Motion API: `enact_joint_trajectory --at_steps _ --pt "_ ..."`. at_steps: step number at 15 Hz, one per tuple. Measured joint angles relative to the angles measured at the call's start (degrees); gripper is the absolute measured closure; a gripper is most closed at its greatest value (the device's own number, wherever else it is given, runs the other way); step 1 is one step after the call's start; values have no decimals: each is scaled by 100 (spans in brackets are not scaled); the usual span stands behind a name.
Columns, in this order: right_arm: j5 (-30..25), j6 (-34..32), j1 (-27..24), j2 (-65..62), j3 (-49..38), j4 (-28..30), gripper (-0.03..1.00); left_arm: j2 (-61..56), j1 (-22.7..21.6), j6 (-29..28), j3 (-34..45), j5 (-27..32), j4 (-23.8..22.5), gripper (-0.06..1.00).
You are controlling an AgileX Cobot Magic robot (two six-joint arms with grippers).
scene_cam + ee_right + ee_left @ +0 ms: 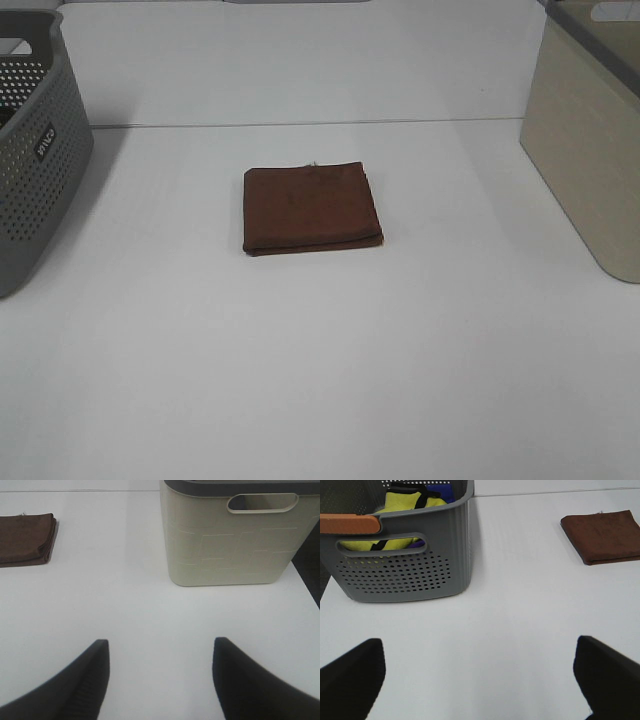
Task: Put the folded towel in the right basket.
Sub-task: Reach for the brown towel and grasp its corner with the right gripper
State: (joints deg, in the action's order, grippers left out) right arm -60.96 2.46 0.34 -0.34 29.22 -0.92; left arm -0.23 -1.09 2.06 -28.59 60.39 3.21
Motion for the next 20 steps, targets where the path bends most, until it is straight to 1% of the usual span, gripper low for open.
enact_joint_trajectory --at_steps 20 --pt "0 0 0 0 0 0 38 0 0 0 0 0 0 -3"
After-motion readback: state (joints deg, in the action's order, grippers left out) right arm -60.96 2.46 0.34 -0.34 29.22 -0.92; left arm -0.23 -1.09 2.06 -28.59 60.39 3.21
